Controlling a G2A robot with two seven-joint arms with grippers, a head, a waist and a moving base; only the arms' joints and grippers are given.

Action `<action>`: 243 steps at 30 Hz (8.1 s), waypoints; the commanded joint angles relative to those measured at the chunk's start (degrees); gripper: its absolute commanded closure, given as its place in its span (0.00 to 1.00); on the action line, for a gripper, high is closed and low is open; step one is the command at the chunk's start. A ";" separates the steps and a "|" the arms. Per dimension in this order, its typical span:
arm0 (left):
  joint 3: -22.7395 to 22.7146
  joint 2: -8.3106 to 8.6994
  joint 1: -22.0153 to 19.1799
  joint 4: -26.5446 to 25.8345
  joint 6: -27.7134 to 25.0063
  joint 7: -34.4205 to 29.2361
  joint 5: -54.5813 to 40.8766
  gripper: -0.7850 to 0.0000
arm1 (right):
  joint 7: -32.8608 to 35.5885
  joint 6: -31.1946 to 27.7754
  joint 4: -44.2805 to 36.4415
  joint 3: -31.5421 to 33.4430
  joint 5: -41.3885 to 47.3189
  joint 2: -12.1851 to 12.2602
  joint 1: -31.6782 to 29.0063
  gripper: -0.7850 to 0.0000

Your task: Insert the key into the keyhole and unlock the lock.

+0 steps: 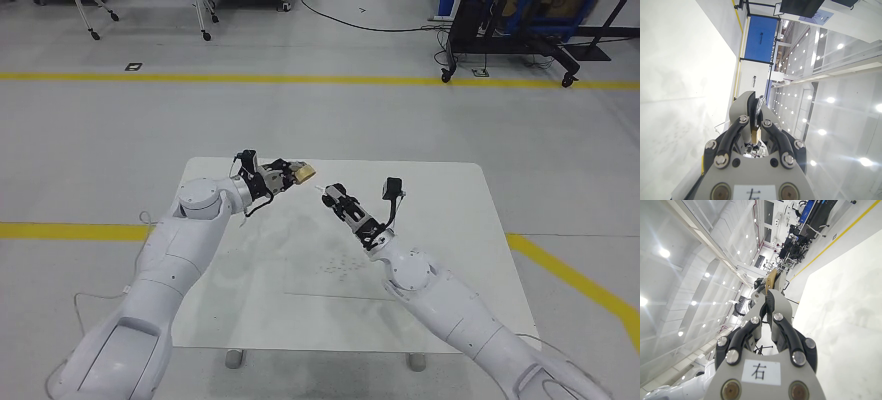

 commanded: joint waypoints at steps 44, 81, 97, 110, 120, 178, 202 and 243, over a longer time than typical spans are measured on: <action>1.45 -0.95 -2.32 2.77 6.61 -10.82 1.99 1.00 | -2.00 3.93 3.53 5.53 -2.02 -6.28 1.05 1.00; -0.59 -1.09 -1.07 1.28 5.15 -2.61 3.13 1.00 | 5.72 4.93 -1.19 12.88 -6.57 -6.96 -6.96 1.00; -1.59 -0.50 1.85 -3.72 -0.42 1.55 7.54 1.00 | 2.90 7.01 -2.20 13.57 -10.76 -8.01 -7.82 1.00; -2.13 -0.23 3.40 -6.20 -1.25 2.89 9.51 1.00 | -0.37 9.22 -2.11 13.92 -14.52 -9.00 -7.66 1.00; -2.55 -0.07 4.50 -8.08 -1.78 4.02 10.95 1.00 | -0.58 9.80 -2.67 14.70 -15.37 -9.54 -8.24 1.00; -4.50 -0.56 6.69 -10.93 0.21 7.47 10.65 1.00 | -5.17 11.13 -1.15 16.71 -20.01 -13.60 -7.32 0.00; -3.26 -2.29 -3.29 7.82 24.49 -16.72 -5.51 1.00 | 41.60 2.57 -6.82 30.04 20.17 -10.51 -13.04 1.00; -0.68 -3.43 -6.44 12.81 5.86 -23.83 -2.76 1.00 | 59.94 24.96 1.64 26.74 26.42 -10.29 -7.12 0.51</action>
